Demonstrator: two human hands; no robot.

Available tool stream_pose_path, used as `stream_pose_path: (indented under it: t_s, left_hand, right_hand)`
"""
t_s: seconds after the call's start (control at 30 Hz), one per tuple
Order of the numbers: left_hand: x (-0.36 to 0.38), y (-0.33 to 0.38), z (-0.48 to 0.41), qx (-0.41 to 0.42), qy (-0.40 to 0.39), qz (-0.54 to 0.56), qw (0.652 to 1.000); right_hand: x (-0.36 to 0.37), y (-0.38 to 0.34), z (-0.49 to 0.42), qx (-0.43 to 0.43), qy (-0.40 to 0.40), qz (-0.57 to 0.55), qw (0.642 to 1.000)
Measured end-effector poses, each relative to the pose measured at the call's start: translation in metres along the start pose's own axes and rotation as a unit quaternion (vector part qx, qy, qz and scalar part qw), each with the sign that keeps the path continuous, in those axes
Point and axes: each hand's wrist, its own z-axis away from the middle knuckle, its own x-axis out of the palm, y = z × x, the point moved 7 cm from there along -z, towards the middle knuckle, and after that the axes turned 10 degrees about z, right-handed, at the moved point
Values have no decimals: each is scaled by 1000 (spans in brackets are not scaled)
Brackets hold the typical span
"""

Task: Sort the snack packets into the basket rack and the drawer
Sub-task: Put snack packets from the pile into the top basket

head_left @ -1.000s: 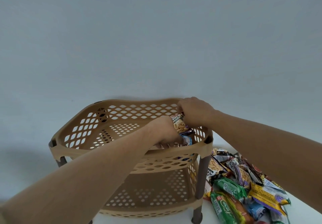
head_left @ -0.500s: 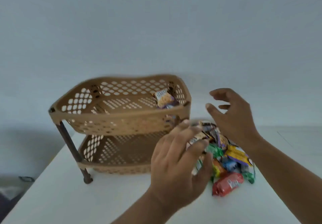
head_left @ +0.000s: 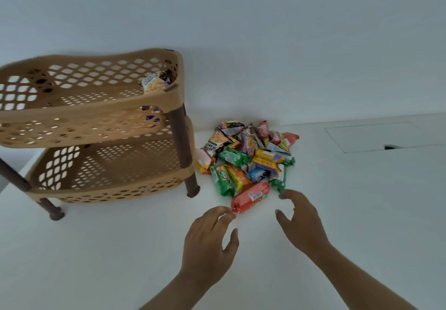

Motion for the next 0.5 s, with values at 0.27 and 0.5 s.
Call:
stream_pose_path:
  t_s: [0.27,0.5]
  left_hand:
    - [52,3,-26,-94,-74,-68,990]
    - [77,-1,-70,-113,-87,-69,987]
  right_hand:
    - [10,47,-8,-9,-88,88,992]
    - [-4,39,-58,-37,-69,69,995]
